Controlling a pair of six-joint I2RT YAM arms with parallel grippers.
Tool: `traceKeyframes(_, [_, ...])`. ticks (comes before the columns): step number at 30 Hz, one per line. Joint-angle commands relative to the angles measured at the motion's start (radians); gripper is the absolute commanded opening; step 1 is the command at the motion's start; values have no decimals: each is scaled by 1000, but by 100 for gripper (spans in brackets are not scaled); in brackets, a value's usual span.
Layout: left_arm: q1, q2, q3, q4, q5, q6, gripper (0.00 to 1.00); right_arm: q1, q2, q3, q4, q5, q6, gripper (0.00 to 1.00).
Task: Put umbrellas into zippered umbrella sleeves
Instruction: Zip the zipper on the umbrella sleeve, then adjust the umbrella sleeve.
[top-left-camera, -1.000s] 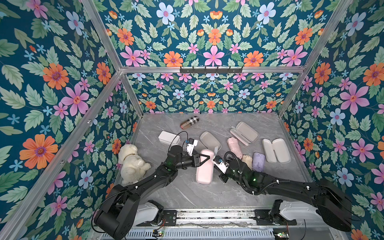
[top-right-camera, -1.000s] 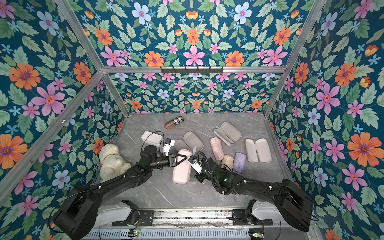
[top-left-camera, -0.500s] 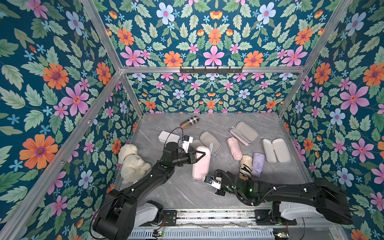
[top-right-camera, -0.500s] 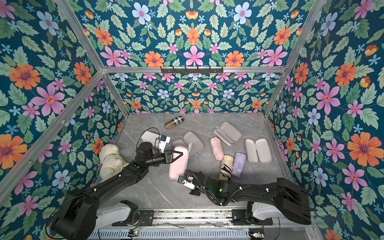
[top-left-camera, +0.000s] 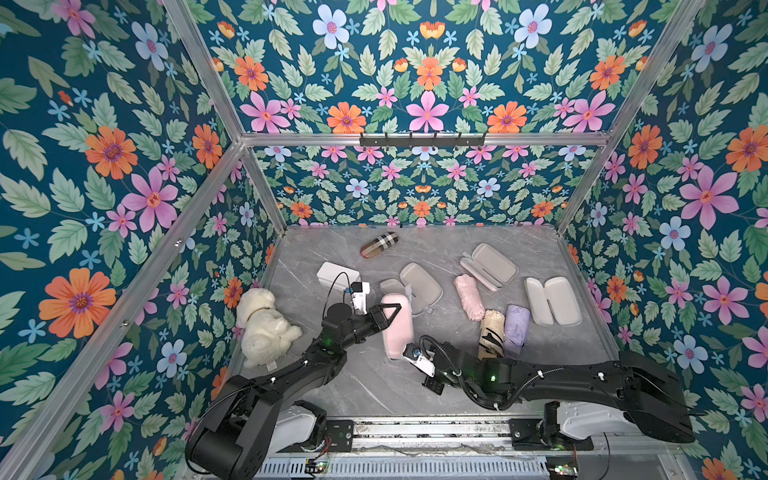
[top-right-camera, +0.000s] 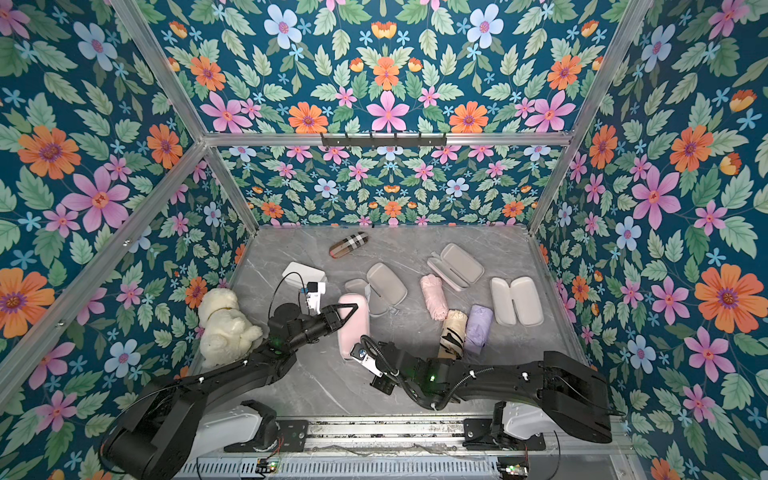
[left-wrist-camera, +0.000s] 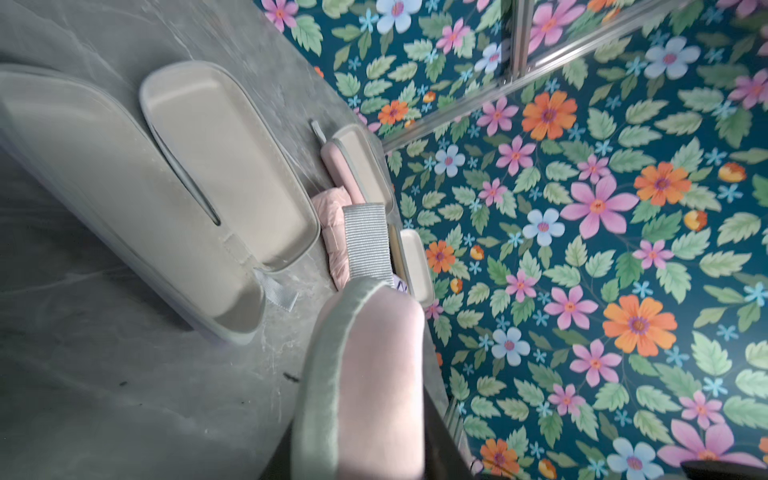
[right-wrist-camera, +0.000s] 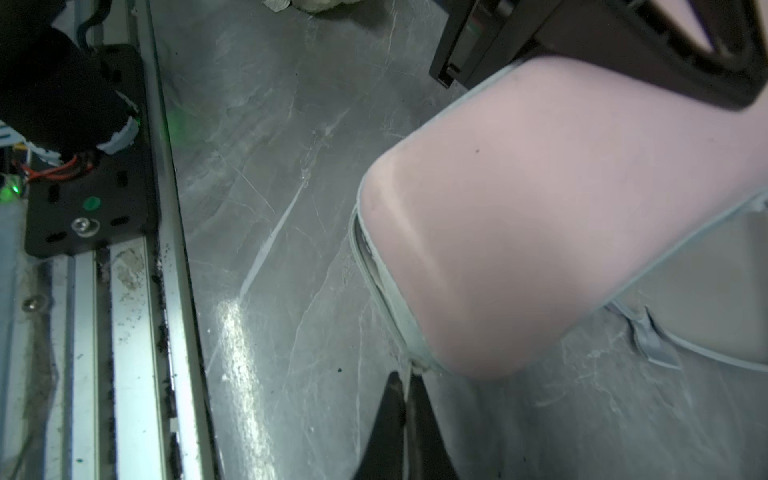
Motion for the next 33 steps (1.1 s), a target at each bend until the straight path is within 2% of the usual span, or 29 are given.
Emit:
traceKeyframes(1, [-19, -11, -24, 288, -338, -43, 7, 4, 26, 36, 116, -144, 164, 0])
traceKeyframes(5, [-76, -3, -83, 369, -496, -90, 7, -40, 78, 124, 159, -148, 429, 0])
traceKeyframes(7, [-96, 6, -112, 412, -558, -115, 7, -85, 73, 135, 174, -205, 573, 0])
traceKeyframes(11, [-99, -18, -159, 442, -647, -151, 9, -249, -45, 56, 144, -348, 850, 40])
traceKeyframes(15, [-103, -45, -145, 423, -674, -149, 12, -449, -114, -72, 238, -528, 1068, 68])
traceKeyframes(18, [-130, -29, -139, 467, -707, -172, 16, -491, -88, -85, 365, -575, 1166, 81])
traceKeyframes(24, [-212, 5, -105, 478, -786, -182, 20, -476, 81, -58, 735, -592, 1347, 84])
traceKeyframes(30, [-260, 41, -85, 513, -846, -225, 24, -414, 174, -27, 813, -541, 1346, 81])
traceKeyframes(33, [-291, 44, -70, 477, -874, -213, 32, -412, 197, -33, 911, -512, 1365, 75])
